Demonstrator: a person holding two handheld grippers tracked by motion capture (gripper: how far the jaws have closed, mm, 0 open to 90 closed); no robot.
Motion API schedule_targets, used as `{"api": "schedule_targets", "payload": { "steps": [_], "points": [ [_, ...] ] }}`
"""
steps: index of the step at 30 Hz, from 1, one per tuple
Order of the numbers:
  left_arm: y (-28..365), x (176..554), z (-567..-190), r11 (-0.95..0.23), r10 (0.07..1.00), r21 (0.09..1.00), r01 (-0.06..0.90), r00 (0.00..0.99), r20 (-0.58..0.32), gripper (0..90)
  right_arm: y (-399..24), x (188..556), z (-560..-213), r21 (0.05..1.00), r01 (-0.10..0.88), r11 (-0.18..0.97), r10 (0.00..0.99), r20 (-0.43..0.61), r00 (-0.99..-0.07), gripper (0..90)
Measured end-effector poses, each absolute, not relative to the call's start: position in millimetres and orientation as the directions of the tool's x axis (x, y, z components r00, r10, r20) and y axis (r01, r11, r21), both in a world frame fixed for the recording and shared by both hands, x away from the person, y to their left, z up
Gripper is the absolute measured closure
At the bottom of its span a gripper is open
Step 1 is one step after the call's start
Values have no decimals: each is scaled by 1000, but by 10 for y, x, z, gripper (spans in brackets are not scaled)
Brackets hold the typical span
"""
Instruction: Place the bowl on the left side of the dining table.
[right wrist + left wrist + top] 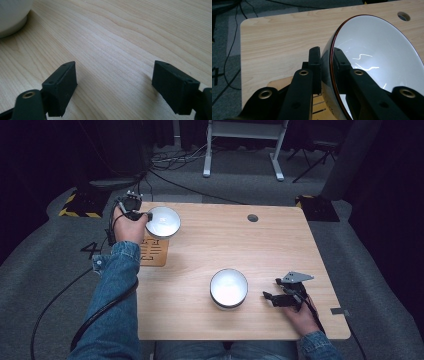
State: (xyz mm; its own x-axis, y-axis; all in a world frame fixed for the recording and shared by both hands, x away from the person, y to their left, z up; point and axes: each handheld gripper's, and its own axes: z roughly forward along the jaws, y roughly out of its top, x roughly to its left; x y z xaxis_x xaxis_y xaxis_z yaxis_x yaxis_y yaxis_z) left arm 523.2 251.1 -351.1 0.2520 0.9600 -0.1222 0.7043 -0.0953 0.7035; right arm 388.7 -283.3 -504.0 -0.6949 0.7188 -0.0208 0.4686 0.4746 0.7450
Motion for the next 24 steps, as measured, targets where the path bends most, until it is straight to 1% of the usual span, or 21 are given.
{"api": "schedule_targets", "payload": {
  "steps": [8, 12, 18, 21, 24],
  "points": [
    [2658, 5234, -3625, -45, 971, 690, 722, 194, -139, 800, -2833, 3886, -5041, 745, 469, 474, 719, -21, -694, 200],
    [2716, 5252, -3679, -37, 978, 672, 739, 165, -127, 798, -2832, 3886, -5041, 745, 469, 474, 719, -21, -694, 200],
    [2830, 5260, -3769, 13, 978, 657, 753, 126, -164, 798, -2832, 3886, -5041, 745, 469, 474, 719, -21, -694, 200],
    [2879, 5252, -3834, 42, 970, 658, 752, 126, -206, 797, -2832, 3886, -5041, 745, 470, 474, 719, -20, -694, 200],
    [2920, 5248, -3892, 49, 967, 654, 755, 129, -221, 798, -2833, 3886, -5040, 745, 469, 475, 719, -20, -695, 200]
  ]
}}
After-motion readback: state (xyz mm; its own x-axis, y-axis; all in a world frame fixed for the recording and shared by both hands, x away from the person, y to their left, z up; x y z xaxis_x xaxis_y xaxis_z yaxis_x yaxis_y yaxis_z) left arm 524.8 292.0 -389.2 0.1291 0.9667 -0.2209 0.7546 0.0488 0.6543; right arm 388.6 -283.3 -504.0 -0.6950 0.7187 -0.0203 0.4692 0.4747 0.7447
